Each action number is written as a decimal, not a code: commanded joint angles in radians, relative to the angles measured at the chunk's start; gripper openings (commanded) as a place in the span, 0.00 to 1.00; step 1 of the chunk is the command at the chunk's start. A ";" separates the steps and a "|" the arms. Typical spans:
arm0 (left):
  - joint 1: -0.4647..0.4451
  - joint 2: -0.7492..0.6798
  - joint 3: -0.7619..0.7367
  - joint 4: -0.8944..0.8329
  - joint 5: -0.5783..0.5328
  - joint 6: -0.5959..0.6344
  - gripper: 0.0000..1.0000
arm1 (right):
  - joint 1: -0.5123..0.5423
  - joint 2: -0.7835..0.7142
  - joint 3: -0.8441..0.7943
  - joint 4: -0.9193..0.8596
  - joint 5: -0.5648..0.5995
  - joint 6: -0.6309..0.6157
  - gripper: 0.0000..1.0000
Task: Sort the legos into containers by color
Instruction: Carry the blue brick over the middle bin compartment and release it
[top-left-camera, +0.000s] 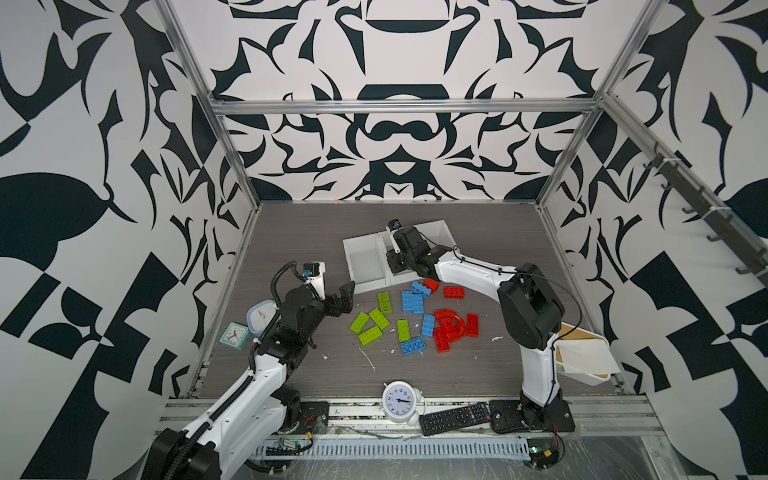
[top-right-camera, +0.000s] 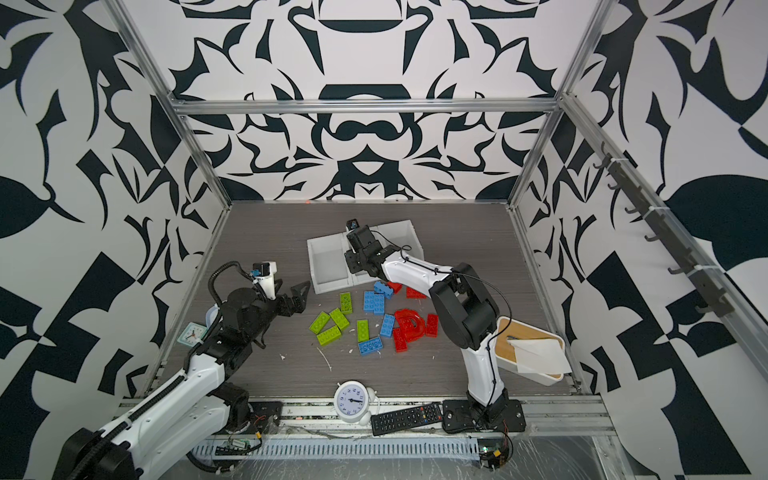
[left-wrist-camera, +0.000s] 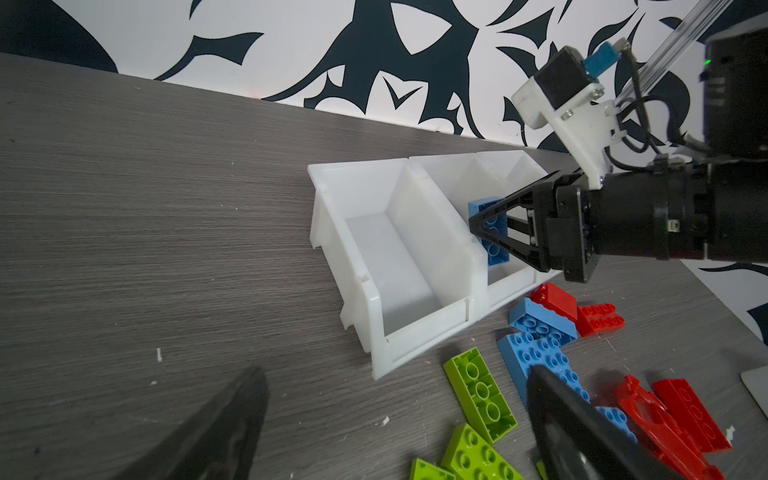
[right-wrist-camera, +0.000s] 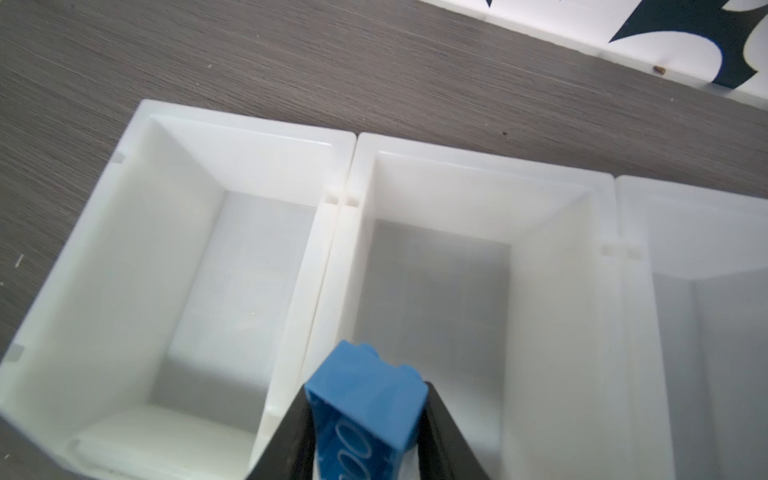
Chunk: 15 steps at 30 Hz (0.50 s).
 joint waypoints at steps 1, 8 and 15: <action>-0.002 -0.011 -0.028 0.036 0.002 -0.012 1.00 | 0.000 -0.026 0.025 0.024 0.044 0.010 0.36; -0.001 -0.025 -0.028 0.026 -0.003 -0.011 1.00 | -0.002 -0.039 0.015 0.034 0.046 0.016 0.35; -0.001 -0.024 -0.029 0.029 -0.001 -0.010 1.00 | -0.010 -0.063 0.006 0.036 0.129 0.013 0.35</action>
